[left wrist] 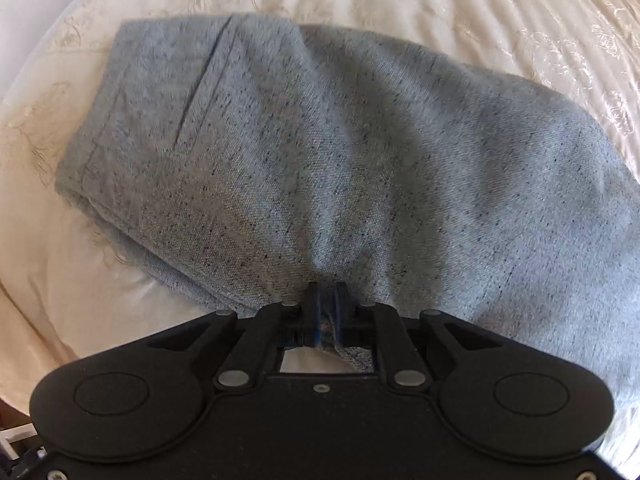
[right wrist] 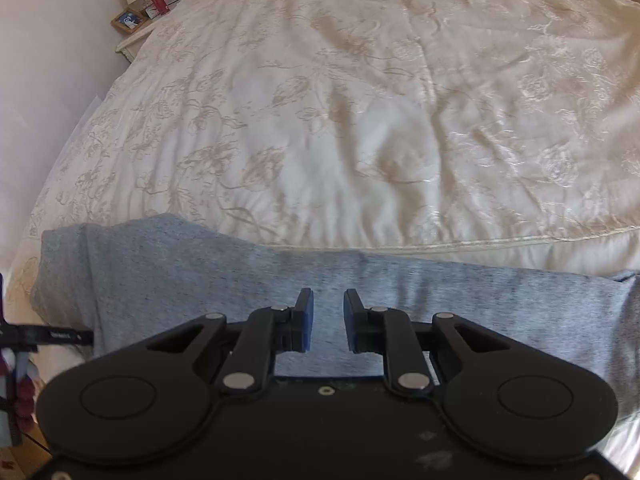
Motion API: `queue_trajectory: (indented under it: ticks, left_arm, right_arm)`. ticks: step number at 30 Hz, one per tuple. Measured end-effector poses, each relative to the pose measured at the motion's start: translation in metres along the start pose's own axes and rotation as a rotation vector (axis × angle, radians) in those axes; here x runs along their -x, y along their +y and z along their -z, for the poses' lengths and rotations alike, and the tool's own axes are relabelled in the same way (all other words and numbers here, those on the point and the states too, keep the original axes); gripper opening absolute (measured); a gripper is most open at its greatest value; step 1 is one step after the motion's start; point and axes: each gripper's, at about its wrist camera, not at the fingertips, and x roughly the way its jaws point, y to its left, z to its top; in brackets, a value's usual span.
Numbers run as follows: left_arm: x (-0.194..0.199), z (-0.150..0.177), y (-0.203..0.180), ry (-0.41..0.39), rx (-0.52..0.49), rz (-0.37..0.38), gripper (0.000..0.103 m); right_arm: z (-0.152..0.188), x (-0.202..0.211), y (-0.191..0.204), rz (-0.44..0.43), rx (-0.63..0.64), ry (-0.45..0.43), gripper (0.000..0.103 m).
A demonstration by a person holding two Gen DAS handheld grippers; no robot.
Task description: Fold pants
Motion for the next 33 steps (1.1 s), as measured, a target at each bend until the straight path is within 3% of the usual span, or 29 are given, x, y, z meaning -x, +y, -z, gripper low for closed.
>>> queue_trajectory:
  ticks: [3, 9, 14, 17, 20, 23, 27, 33]
  left_arm:
    - [-0.002, 0.001, 0.016, 0.009, -0.034, 0.083, 0.018]
    - [0.005, -0.017, 0.021, 0.071, -0.176, 0.154, 0.017]
    - [-0.002, -0.023, 0.026, 0.095, -0.242, 0.189, 0.017]
    - [-0.007, -0.027, 0.032, 0.107, -0.244, 0.213, 0.017]
    - [0.0, -0.037, 0.043, 0.111, -0.226, 0.253, 0.015]
    - [0.018, -0.045, 0.053, 0.072, -0.211, 0.292, 0.015]
    - [0.042, -0.064, 0.055, -0.01, -0.208, 0.326, 0.015]
    - [0.05, -0.107, 0.024, -0.114, -0.221, 0.369, 0.015]
  right_arm:
    - [-0.024, -0.021, 0.049, -0.048, 0.023, -0.002, 0.024]
    - [-0.081, -0.101, 0.123, -0.129, -0.02, 0.053, 0.026]
    - [-0.102, -0.169, 0.148, -0.121, -0.053, 0.218, 0.028]
    - [-0.091, -0.175, 0.156, -0.147, -0.021, 0.311, 0.026]
    - [-0.073, -0.142, 0.164, -0.224, 0.047, 0.242, 0.005]
    - [-0.045, -0.115, 0.177, -0.231, 0.133, 0.213, 0.005]
    - [-0.005, -0.1, 0.193, -0.173, 0.263, 0.183, 0.004]
    - [0.029, -0.091, 0.205, -0.102, 0.347, 0.102, 0.004]
